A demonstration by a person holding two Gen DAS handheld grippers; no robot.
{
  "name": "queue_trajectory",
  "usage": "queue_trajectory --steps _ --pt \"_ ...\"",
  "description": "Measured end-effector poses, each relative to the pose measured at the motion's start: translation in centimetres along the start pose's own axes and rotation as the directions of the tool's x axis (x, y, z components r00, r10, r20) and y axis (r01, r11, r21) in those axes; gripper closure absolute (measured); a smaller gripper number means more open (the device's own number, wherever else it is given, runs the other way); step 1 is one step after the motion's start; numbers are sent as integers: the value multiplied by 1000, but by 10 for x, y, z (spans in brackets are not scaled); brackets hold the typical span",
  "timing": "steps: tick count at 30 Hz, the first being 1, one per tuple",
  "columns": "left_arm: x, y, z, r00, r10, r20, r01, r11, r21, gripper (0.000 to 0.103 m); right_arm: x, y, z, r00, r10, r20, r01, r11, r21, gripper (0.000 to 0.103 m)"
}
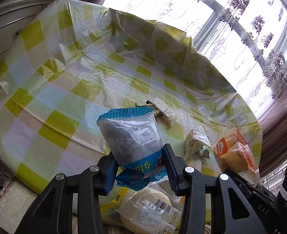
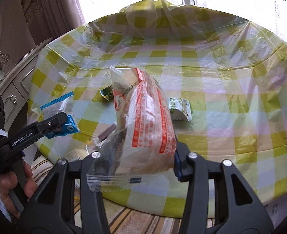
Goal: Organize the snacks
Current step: 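Lift both bags and carry them over the white box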
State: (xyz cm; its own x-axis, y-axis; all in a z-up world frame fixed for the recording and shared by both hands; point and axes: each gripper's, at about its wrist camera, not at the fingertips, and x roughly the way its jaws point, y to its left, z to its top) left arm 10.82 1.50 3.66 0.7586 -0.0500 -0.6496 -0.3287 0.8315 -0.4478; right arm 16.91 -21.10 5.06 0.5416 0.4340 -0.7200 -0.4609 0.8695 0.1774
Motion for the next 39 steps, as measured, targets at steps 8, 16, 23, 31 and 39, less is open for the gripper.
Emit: queue_trajectory --steps 8,16,23,31,39 --pt "-8 -34 -17 998 -51 -30 53 997 62 58 -29 -26 -24 1000 -27 -3 27 999 47 54" --pt "-1 -89 -47 979 -146 -144 168 973 159 58 -56 -62 -52 991 -130 -22 132 986 105 54" --pt "11 -142 -76 940 -217 -263 282 928 242 58 -81 -96 -77 965 -260 -45 264 954 143 54" --pt "22 -201 -113 868 -272 -415 417 853 314 58 -103 -138 -97 931 -356 -80 365 911 191 54" --pt "30 -251 -152 790 -275 -548 521 772 364 58 -120 -175 -123 896 -426 -127 444 863 242 54"
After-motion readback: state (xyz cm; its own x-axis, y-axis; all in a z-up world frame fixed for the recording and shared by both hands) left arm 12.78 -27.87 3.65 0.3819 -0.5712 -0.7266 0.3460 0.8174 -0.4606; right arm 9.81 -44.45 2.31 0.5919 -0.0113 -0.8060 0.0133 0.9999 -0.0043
